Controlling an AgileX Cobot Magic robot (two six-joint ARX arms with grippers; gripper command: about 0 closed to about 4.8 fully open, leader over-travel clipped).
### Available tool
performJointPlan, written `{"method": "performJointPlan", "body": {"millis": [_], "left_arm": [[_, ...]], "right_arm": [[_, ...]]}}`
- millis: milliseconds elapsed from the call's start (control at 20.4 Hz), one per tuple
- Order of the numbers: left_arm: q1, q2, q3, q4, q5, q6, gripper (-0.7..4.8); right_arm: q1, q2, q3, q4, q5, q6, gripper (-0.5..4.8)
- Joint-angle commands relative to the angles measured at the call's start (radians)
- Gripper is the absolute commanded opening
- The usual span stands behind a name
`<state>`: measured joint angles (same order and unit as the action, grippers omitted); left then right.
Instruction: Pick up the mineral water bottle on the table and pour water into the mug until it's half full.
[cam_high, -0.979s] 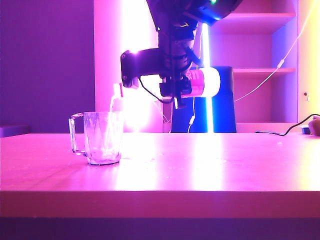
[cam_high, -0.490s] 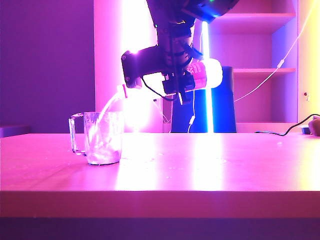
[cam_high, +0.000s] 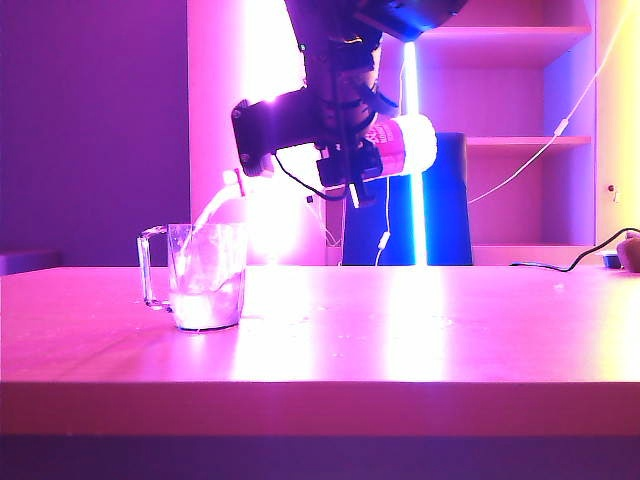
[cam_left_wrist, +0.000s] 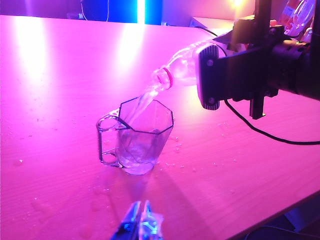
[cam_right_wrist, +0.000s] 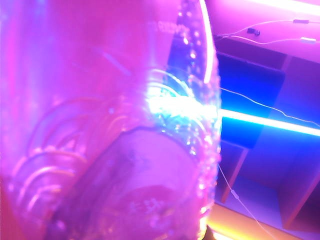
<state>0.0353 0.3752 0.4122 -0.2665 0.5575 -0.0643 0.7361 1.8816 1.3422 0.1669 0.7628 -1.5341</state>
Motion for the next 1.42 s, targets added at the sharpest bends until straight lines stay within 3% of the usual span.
{"method": "performJointPlan", "body": {"millis": [49, 196, 392, 490, 734, 930, 1126, 1224, 1420], "left_arm": [[0.000, -0.001, 0.004, 0.013, 0.004, 0.004, -0.05], [0.000, -0.001, 0.004, 0.013, 0.004, 0.004, -0.05], [0.000, -0.001, 0.004, 0.013, 0.004, 0.004, -0.05], [0.000, -0.001, 0.004, 0.013, 0.004, 0.004, -0.05], [0.000, -0.001, 0.004, 0.013, 0.004, 0.004, -0.05], [0.000, -0.001, 0.004, 0.013, 0.004, 0.004, -0.05], [0.000, -0.001, 0.004, 0.013, 0.004, 0.004, -0.05], [0.000, -0.001, 0.004, 0.013, 0.004, 0.004, -0.05], [0.000, -0.001, 0.004, 0.016, 0.004, 0.004, -0.05]], "right_arm": [[0.008, -0.012, 0.006, 0.026, 0.006, 0.003, 2.21], [0.007, -0.012, 0.006, 0.010, 0.005, 0.025, 2.20], [0.006, -0.012, 0.006, -0.015, -0.024, 0.177, 2.20], [0.006, -0.012, 0.006, -0.056, -0.068, 0.347, 2.20], [-0.032, -0.012, -0.004, -0.132, -0.224, 1.088, 2.20], [-0.151, -0.014, -0.143, 0.030, -0.429, 1.444, 2.20], [-0.249, -0.013, -0.376, 0.449, -0.610, 1.558, 2.20], [-0.269, -0.011, -0.457, 0.584, -0.639, 1.596, 2.29], [-0.270, -0.011, -0.523, 0.622, -0.663, 1.595, 3.54]]}}
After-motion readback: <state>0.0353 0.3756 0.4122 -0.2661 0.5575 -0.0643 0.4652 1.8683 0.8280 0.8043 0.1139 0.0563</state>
